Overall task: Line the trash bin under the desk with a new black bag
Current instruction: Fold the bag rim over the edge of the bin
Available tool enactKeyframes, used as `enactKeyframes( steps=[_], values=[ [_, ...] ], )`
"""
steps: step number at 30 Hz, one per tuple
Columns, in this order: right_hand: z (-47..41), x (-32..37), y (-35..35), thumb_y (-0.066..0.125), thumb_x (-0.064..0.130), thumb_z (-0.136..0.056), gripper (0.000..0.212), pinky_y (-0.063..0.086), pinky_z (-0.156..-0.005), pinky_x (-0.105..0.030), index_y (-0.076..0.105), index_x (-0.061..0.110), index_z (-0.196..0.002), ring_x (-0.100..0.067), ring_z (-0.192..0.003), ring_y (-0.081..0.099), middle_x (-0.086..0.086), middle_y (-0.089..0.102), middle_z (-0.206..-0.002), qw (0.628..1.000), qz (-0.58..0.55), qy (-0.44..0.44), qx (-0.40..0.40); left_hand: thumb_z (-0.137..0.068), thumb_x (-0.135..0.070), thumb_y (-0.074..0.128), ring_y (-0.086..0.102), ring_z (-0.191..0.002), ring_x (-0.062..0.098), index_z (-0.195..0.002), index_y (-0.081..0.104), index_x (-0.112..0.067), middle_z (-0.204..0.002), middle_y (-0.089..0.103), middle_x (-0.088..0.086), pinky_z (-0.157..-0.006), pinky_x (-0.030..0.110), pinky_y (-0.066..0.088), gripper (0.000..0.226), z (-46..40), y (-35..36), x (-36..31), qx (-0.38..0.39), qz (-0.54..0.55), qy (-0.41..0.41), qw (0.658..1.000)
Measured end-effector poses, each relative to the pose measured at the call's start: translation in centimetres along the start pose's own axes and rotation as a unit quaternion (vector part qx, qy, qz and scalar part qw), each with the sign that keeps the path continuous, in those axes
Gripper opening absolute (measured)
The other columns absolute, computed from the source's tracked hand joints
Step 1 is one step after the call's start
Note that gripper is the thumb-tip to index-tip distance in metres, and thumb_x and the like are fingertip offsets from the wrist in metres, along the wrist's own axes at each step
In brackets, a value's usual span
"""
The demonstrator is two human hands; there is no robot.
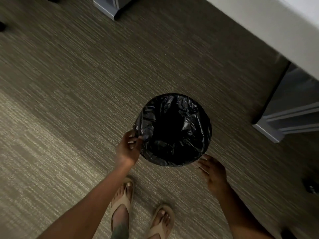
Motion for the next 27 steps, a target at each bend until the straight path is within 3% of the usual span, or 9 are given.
enactKeyframes(
  steps=[2,5,8,11,18,22,24,27],
  values=[
    [0.0,1.5,-0.1,0.054,0.021,-0.106,0.026,0.058,-0.086,-0.04,0.066,0.01,-0.126,-0.027,-0.103,0.074,-0.015,0.074,-0.117,0.998,0.004,-0.045,-0.048,-0.096,-0.043,0.07,0.069,-0.086,0.008,-0.133,0.063,-0.021,-0.101,0.071,-0.008,-0.075,0.024,0.058,0.043,-1.3,1.1,-0.4,0.046,0.007,-0.032,0.998],
    [0.2,2.9,2.1,0.061,0.021,-0.102,0.024,0.062,-0.087,-0.048,0.071,0.008,-0.12,-0.032,-0.1,0.077,-0.015,0.078,-0.11,0.996,0.016,-0.085,-0.037,-0.098,-0.025,0.071,0.073,-0.1,0.028,-0.123,0.067,-0.018,-0.096,0.072,-0.004,-0.088,0.042,0.061,0.027,-2.6,2.1,-0.7,0.074,0.011,-0.032,0.997],
    [-0.2,3.1,2.8,0.063,0.007,-0.099,0.028,0.061,-0.09,-0.054,0.069,0.003,-0.126,-0.037,-0.103,0.075,-0.019,0.075,-0.116,0.995,0.027,-0.081,-0.055,-0.099,-0.015,0.067,0.074,-0.105,0.035,-0.117,0.067,-0.016,-0.1,0.075,0.003,-0.09,0.05,0.063,0.018,-3.2,2.4,0.0,0.081,0.017,-0.053,0.995],
    [-0.4,3.1,2.3,0.061,0.001,-0.098,0.029,0.062,-0.079,-0.045,0.069,0.001,-0.126,-0.037,-0.104,0.073,-0.021,0.074,-0.117,0.994,0.017,-0.079,-0.068,-0.098,-0.014,0.068,0.074,-0.103,0.037,-0.113,0.073,-0.018,-0.11,0.077,0.012,-0.091,0.055,0.062,0.016,-3.5,2.4,0.0,0.08,-0.008,-0.043,0.996],
    [2.8,1.0,-2.5,0.06,0.004,-0.101,0.031,0.059,-0.06,-0.03,0.064,0.0,-0.131,-0.032,-0.097,0.071,-0.02,0.072,-0.116,0.994,0.0,-0.069,-0.082,-0.098,-0.016,0.068,0.074,-0.1,0.039,-0.12,0.075,-0.013,-0.11,0.078,0.017,-0.089,0.051,0.063,0.024,1.6,3.7,0.5,0.075,-0.082,-0.053,0.992],
    [5.7,-2.6,-8.0,0.06,0.005,-0.102,0.028,0.057,-0.066,-0.033,0.065,-0.001,-0.129,-0.028,-0.086,0.07,-0.021,0.071,-0.111,0.992,0.015,-0.048,-0.118,-0.098,-0.01,0.068,0.071,-0.106,0.033,-0.123,0.073,-0.003,-0.12,0.076,0.02,-0.087,0.028,0.054,0.027,7.4,5.3,0.9,0.091,-0.087,-0.058,0.99],
    [7.0,-4.4,-10.8,0.06,0.006,-0.102,0.028,0.056,-0.072,-0.036,0.066,-0.001,-0.129,-0.024,-0.082,0.07,-0.021,0.071,-0.11,0.99,0.027,-0.033,-0.136,-0.097,-0.016,0.069,0.07,-0.11,0.035,-0.121,0.075,-0.006,-0.119,0.076,0.017,-0.084,0.027,0.049,0.026,10.0,6.2,1.3,0.101,-0.131,-0.052,0.985],
    [8.7,-6.6,-14.4,0.06,0.006,-0.102,0.026,0.057,-0.077,-0.042,0.067,0.0,-0.126,-0.027,-0.082,0.07,-0.02,0.072,-0.107,0.988,0.014,-0.012,-0.153,-0.095,-0.016,0.071,0.069,-0.115,0.037,-0.122,0.075,-0.004,-0.12,0.076,0.018,-0.094,0.035,0.052,0.03,13.0,7.7,2.8,0.121,-0.149,-0.085,0.978]
  ],
)
Point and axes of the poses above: each hand's wrist, its own z-axis away from the middle knuckle, its own y-axis out of the palm, x = y × z, the point moved 9 cm from there along -z, towards the middle knuckle
